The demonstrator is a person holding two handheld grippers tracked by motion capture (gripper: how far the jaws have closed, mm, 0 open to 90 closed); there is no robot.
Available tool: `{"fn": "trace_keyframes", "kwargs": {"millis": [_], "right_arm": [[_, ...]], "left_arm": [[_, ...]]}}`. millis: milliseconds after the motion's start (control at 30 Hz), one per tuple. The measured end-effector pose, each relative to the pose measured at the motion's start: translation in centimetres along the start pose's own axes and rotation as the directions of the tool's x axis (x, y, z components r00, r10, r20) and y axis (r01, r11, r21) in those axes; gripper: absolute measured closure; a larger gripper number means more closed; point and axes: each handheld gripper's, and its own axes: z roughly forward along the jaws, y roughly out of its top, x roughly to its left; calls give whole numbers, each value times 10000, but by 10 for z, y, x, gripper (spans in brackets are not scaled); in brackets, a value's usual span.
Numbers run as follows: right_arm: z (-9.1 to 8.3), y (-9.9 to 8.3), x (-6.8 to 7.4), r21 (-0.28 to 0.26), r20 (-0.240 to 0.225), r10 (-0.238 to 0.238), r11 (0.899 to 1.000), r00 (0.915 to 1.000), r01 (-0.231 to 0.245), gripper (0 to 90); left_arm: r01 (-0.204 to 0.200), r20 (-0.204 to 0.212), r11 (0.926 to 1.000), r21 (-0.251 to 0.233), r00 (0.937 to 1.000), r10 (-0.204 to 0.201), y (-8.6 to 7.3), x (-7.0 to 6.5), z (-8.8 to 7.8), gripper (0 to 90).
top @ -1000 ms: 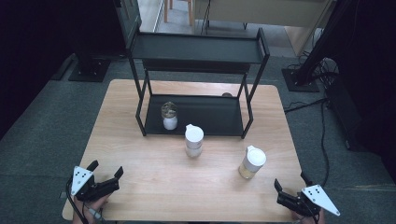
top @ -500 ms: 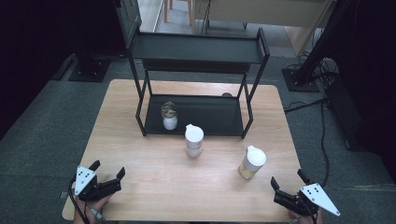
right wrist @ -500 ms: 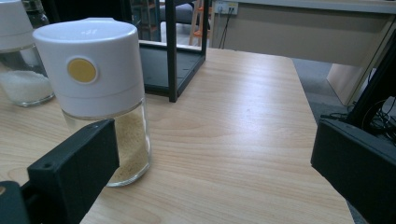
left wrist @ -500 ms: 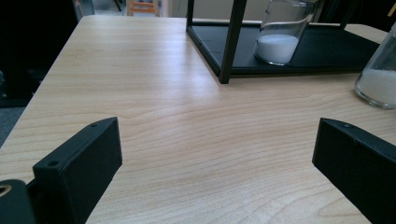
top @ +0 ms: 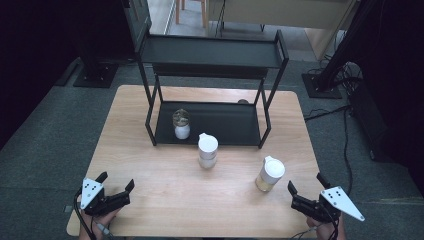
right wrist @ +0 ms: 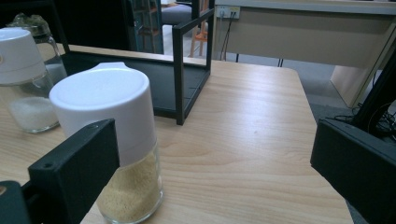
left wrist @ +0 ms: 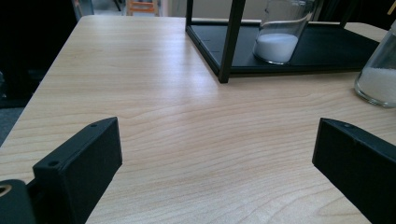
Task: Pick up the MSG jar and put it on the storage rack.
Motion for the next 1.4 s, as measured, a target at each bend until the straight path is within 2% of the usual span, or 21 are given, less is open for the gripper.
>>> {"fn": "trace_keyframes", "kwargs": {"millis": [100, 333, 833, 1033, 1400], "right_arm": [[3, 5, 3, 47, 35, -143, 9999, 9999, 143, 8], [3, 21, 8, -57, -208, -191, 9998, 9996, 190, 8], [7, 52, 21, -81, -287, -291, 9996, 9992, 289, 7], [9, 60, 30, -206, -535, -503, 9986, 9973, 493, 7], [11, 75, 46, -357, -664, -680, 9972, 9955, 657, 6]], "left_arm": [[-23, -5, 10000, 4, 10000, 23, 0, 0, 0, 15], [-27, 20, 10000, 14, 10000, 27, 0, 0, 0, 15], [4, 68, 10000, 34, 10000, -4, 0, 1, 0, 15], [11, 68, 10000, 41, 10000, -12, 0, 1, 0, 15], [-51, 54, 10000, 55, 10000, 51, 0, 0, 0, 15]]}}
